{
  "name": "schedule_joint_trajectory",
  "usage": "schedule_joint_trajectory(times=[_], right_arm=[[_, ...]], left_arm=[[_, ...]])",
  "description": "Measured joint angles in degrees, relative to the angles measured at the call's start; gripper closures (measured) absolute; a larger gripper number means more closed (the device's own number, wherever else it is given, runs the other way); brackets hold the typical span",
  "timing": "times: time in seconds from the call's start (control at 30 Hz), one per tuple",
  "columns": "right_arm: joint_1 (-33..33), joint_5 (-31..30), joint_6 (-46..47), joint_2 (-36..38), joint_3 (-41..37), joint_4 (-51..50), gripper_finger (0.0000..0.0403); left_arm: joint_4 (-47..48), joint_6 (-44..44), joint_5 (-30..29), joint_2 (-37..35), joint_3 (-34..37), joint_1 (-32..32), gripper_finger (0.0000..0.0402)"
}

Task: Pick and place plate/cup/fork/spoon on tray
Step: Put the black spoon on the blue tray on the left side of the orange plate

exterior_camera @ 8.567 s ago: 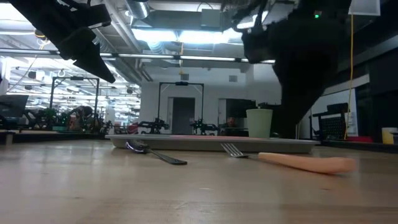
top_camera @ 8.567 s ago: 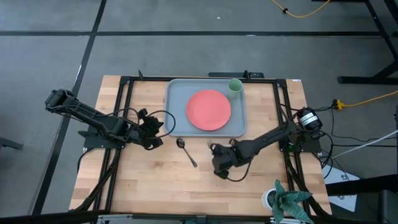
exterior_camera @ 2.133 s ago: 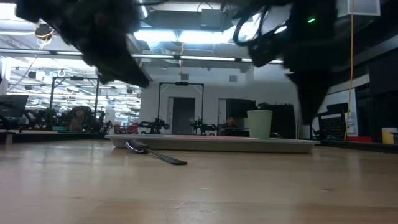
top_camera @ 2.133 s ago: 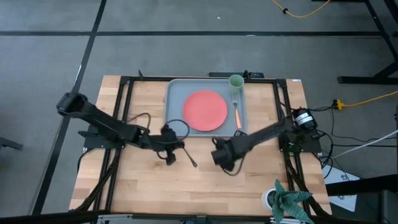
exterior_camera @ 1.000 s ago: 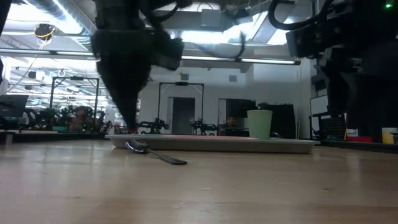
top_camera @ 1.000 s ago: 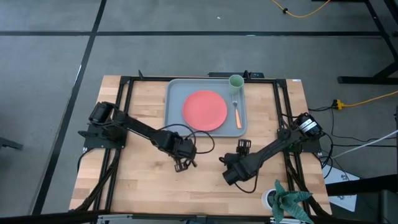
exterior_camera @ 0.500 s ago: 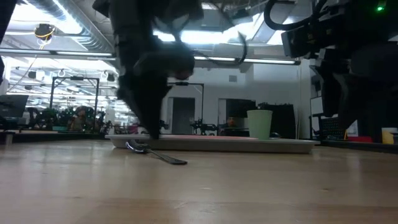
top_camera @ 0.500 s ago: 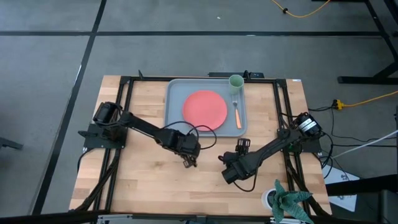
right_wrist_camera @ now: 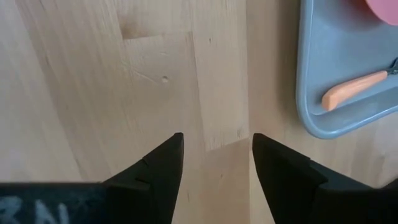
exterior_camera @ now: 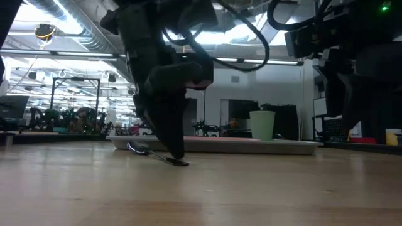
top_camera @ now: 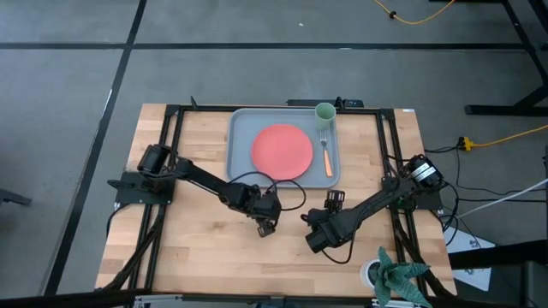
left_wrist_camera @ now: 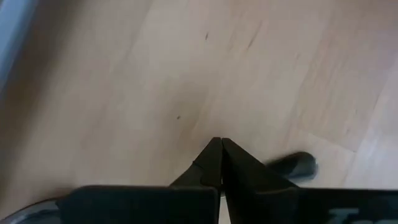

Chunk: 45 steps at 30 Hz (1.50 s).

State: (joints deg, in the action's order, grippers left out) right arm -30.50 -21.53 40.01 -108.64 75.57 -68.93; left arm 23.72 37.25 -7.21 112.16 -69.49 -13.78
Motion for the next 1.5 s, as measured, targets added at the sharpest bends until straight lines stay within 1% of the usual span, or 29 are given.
schedule_joint_trajectory(times=[0.17, 0.23, 0.33, 0.43, 0.53, 0.6, 0.77, 0.9, 0.97, 1.03, 1.13, 1.17, 1.27, 1.3, 1.33, 1.4, 1.5], right_arm=[[0.0, -0.21, -0.02, 0.0, 0.0, 0.0, 0.0207], [-0.02, -1.13, -0.04, 0.0, 0.0, 0.0, 0.0207], [-0.02, -1.37, -0.04, 0.0, 0.0, 0.03, 0.0207], [-0.04, -1.41, -0.03, 0.0, 0.0, 0.02, 0.0207], [-0.04, -1.55, 0.02, 0.0, 0.0, 0.03, 0.0207], [-0.04, -1.76, -0.02, 0.0, 0.0, 0.07, 0.0207], [-0.04, -2.18, 0.0, 0.0, 0.0, 0.36, 0.0207], [-0.04, -2.92, 0.0, 0.0, 0.0, 0.61, 0.0207], [-0.04, -2.9, 0.0, 0.0, 0.0, 0.69, 0.0207], [-0.04, -2.9, -0.02, 0.0, 0.0, 0.88, 0.0207], [-0.04, -2.92, 0.0, 0.0, -0.26, 1.05, 0.0207], [-0.04, -2.92, 0.01, 0.0, -0.32, 0.82, 0.0207], [-0.04, -2.96, 0.16, 0.0, -0.86, 1.49, 0.0207], [-0.04, -2.95, 0.16, 0.0, -0.97, 1.32, 0.0207], [-0.04, -2.99, 0.14, 0.0, -1.05, 1.48, 0.0207], [-0.04, -3.24, 0.04, 0.0, -1.09, 1.54, 0.0207], [-0.04, -3.51, 0.01, 0.0, -1.1, 1.6, 0.0207]], left_arm=[[5.27, 0.9, 2.33, -0.1, -0.22, -0.45, 0.0401], [9.62, 1.22, 3.97, -1.13, -0.06, -0.52, 0.0401], [13.6, 1.33, 5.83, -2.5, 0.11, -0.71, 0.0401], [16.9, 1.88, 6.42, -3.83, 0.29, -1.16, 0.0401], [23.13, 3.27, 7.55, -4.7, 0.05, -1.92, 0.0401], [25.88, 4.12, 7.01, -4.39, 0.23, -2.67, 0.0401], [28.5, 5.76, 6.31, -4.87, 0.17, -3.84, 0.0401], [35.14, 6.03, 2.53, -7.16, 0.21, -4.09, 0.0401], [39.02, 6.18, 2.27, -8.6, -0.02, -3.81, 0.0401], [44.67, 6.2, 3.81, -10.38, 0.18, -3.75, 0.0401], [49.62, 6.34, 5.77, -12.05, 0.58, -4.27, 0.0401], [49.88, 6.32, 6.03, -12.11, 0.89, -4.58, 0.0401], [49.28, 5.85, 9.32, -12.0, 2.84, -5.08, 0.0401], [49.17, 5.83, 9.32, -11.77, 3.42, -5.33, 0.0401], [49.29, 5.45, 8.43, -11.54, 4.15, -5.53, 0.0401], [51.35, 1.8, 5.03, -11.56, 4.68, -6.31, 0.0401], [55.56, -10.3, -2.34, -11.68, 4.61, -8.03, 0.0401]])
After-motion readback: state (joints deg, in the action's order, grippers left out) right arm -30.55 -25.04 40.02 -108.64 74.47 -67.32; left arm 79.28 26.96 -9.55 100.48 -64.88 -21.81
